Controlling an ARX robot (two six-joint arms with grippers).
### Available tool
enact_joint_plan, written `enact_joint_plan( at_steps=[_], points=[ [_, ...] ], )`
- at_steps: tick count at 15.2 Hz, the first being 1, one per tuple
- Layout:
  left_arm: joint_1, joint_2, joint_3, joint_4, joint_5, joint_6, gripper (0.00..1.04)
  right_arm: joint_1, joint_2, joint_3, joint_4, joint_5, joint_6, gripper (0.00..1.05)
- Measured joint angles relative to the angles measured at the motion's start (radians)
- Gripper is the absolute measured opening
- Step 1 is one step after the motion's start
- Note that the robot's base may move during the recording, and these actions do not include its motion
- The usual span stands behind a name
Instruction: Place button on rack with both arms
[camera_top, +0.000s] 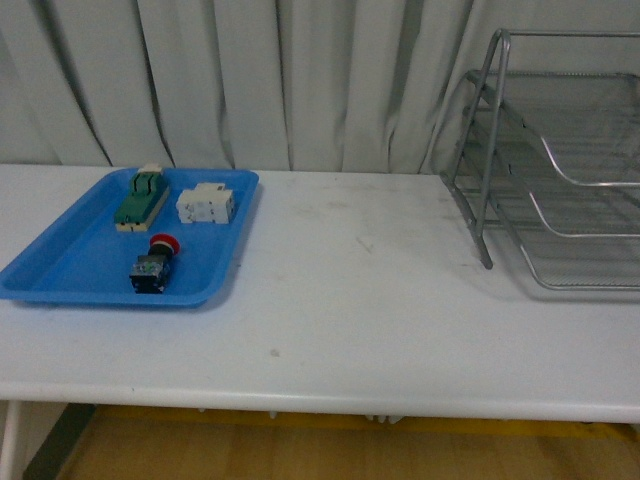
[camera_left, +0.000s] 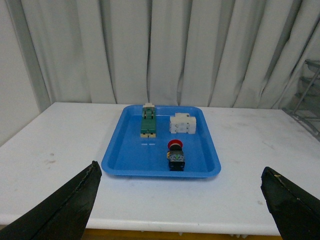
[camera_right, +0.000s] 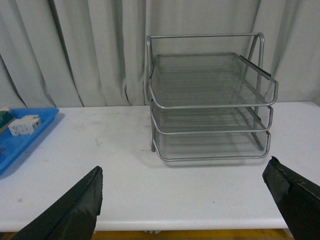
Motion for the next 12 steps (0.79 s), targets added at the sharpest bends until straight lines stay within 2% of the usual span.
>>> enact_joint_plan(
  at_steps=[12],
  points=[
    [0.0,0.0,0.0,0.0,0.0,0.0,0.98,0.0,0.0,0.0,0.0,0.0,0.0,0.98]
  ],
)
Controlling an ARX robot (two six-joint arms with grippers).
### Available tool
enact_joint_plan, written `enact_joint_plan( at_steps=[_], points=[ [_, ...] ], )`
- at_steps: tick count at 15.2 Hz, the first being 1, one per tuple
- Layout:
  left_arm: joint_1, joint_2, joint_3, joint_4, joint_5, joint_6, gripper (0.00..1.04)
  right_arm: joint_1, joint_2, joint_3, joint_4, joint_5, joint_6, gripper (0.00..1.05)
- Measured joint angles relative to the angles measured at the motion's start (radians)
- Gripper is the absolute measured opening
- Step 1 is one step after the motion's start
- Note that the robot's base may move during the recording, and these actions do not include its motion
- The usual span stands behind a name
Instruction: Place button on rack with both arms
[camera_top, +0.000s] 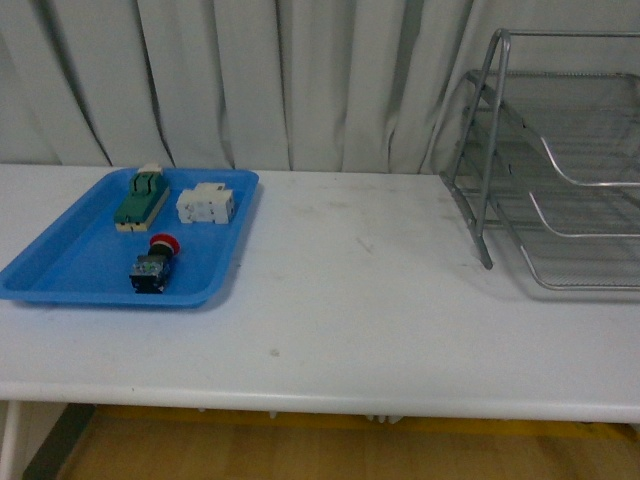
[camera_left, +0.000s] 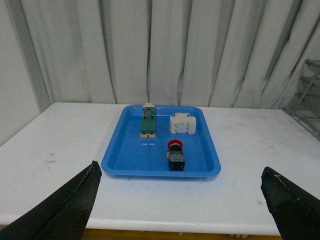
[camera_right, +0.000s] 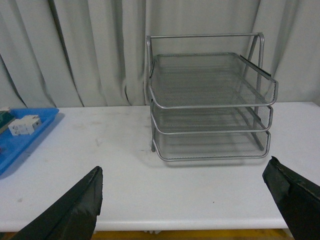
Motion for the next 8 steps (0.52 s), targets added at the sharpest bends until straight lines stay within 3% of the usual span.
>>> enact_joint_plan(
  at_steps=[6,7,8],
  points=[
    [0.0,0.0,0.0,0.0,0.0,0.0,0.98,-0.005,0.003,0.001,-0.009,-0.019,0.006,0.98],
    [0.0,0.0,0.0,0.0,0.001,0.0,0.98,-0.114,0.093,0.019,-0.006,-0.24,0.091,0.98],
    [0.0,0.0,0.0,0.0,0.0,0.0,0.98,-0.223,0.237,0.045,0.113,-0.399,0.207,0.98]
  ],
)
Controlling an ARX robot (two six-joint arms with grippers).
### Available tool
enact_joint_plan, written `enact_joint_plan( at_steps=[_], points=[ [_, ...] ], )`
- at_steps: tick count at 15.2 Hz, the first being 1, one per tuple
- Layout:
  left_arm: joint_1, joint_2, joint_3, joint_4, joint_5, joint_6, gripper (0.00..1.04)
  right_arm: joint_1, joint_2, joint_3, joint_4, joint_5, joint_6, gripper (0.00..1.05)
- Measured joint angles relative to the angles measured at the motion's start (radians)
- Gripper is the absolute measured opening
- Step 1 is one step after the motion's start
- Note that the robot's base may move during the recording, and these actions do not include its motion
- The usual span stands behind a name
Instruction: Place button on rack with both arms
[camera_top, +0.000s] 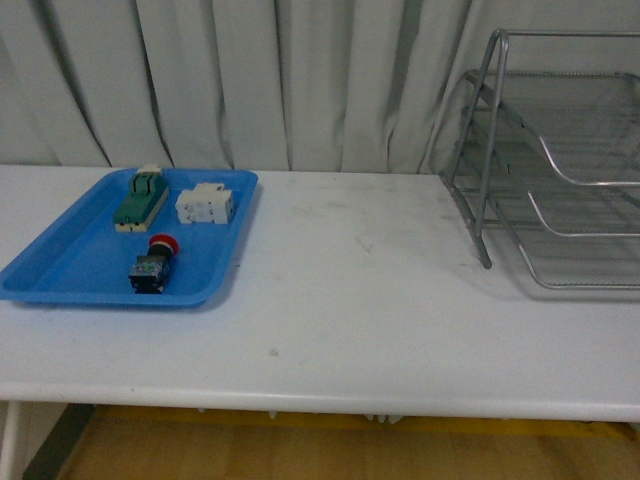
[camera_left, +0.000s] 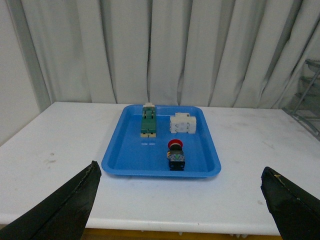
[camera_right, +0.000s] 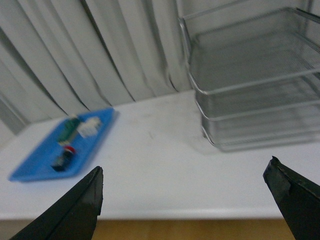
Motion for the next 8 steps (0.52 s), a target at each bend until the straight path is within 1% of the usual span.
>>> enact_joint_plan(
  at_steps=[1,2,3,4,5,7,8],
  points=[
    [0.0,0.0,0.0,0.0,0.002,0.0,0.98,-0.073,0.135,0.029,0.173,-0.093,0.102,0.98],
    [0.0,0.0,0.0,0.0,0.002,0.0,0.98,-0.133,0.311,0.076,0.388,-0.083,0.164,0.98],
    [0.0,0.0,0.0,0.0,0.002,0.0,0.98,-0.193,0.523,0.138,0.613,-0.024,0.233,0.98],
    [0.0,0.0,0.0,0.0,0.002,0.0,0.98,-0.256,0.772,0.246,0.794,0.002,0.263,0.98],
    [0.0,0.0,0.0,0.0,0.002,0.0,0.98,-0.306,0.964,0.374,0.813,-0.005,0.278,0.98],
    [0.0,0.0,0.0,0.0,0.001,0.0,0.98,-0.394,1.314,0.643,0.697,-0.016,0.342,0.98],
    [0.0,0.0,0.0,0.0,0.002,0.0,0.98,-0.422,1.469,0.768,0.683,-0.029,0.411,0.98]
  ],
)
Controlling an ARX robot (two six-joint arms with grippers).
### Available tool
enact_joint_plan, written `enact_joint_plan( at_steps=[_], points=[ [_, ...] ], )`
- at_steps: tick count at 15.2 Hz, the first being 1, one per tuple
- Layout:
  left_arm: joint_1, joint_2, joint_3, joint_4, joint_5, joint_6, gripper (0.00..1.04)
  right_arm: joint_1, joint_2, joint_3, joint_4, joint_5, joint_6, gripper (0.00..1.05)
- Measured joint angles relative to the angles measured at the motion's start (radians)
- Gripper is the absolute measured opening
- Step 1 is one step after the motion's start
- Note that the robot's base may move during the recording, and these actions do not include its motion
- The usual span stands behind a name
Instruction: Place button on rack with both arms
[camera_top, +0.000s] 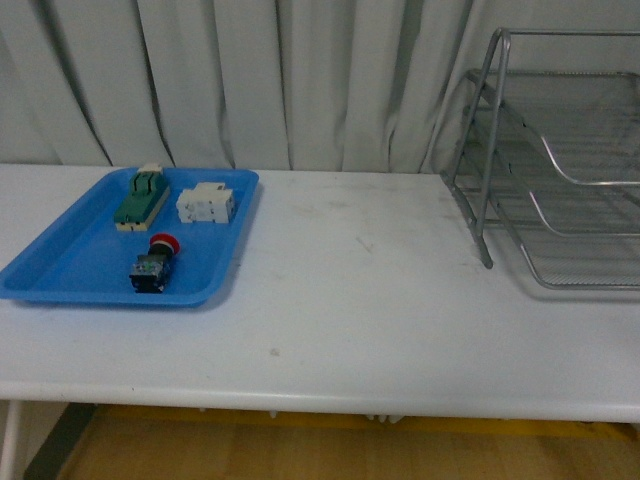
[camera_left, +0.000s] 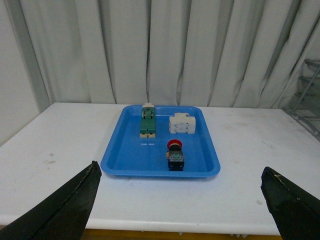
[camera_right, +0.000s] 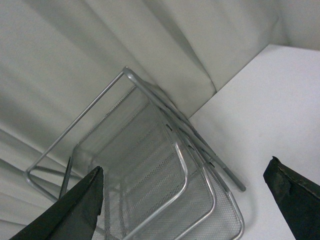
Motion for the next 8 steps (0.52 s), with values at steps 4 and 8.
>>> enact_joint_plan(
  at_steps=[4,8],
  points=[
    [0.0,0.0,0.0,0.0,0.0,0.0,0.98,0.02,0.262,0.142,0.129,-0.14,0.301,0.98],
    [0.0,0.0,0.0,0.0,0.0,0.0,0.98,0.105,0.341,0.057,0.339,-0.169,0.561,0.98]
  ],
)
